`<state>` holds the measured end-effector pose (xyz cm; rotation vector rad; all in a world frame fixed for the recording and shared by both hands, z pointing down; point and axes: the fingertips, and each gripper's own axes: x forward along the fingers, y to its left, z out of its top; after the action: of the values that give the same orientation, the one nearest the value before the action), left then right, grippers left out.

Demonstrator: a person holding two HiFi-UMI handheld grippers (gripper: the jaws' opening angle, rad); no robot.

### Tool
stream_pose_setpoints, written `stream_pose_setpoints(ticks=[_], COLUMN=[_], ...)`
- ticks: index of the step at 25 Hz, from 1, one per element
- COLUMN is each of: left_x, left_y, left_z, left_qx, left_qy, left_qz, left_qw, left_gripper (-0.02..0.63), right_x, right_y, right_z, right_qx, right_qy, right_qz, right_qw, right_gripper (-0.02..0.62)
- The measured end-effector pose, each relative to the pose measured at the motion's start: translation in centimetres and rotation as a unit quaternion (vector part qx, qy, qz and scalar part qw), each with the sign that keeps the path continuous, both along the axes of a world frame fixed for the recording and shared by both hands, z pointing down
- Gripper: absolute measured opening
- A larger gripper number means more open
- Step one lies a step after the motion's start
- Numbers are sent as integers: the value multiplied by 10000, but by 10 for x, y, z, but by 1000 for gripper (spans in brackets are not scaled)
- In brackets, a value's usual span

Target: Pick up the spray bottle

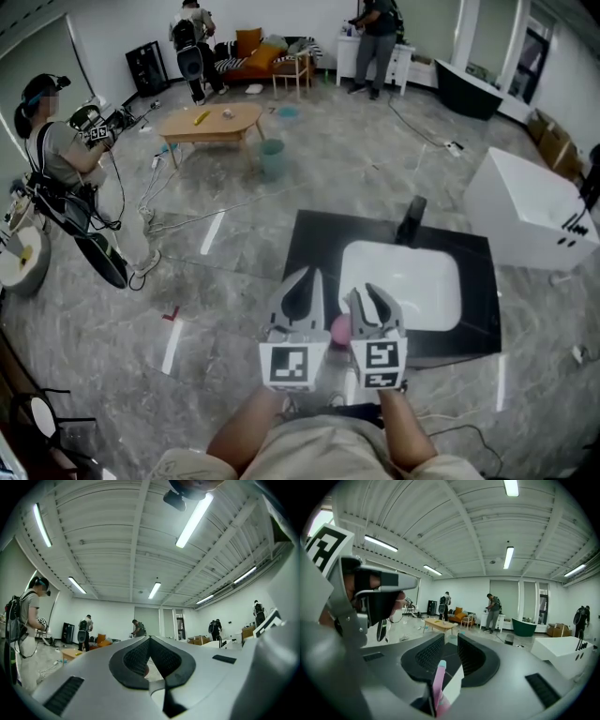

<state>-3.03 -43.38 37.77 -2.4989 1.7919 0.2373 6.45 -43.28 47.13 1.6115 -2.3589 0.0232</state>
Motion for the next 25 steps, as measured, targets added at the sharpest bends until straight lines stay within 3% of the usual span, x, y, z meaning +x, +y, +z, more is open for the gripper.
stream_pose_setpoints(ticks=[7, 25], left_x=[3, 1], left_y=[-2, -4], left_z=[3, 10], left_qx=[-90, -103], left_qy=[2, -98], left_qz=[9, 6], left_qw=[10000, 9999], left_gripper=[2, 2], right_x=[6, -3], right_y=[5, 6], right_z=[49, 55], right_qx=[-652, -770], right_qy=[131, -95], right_qz=[-23, -222], right_qw=[9978, 9967], right_gripper=[118, 153])
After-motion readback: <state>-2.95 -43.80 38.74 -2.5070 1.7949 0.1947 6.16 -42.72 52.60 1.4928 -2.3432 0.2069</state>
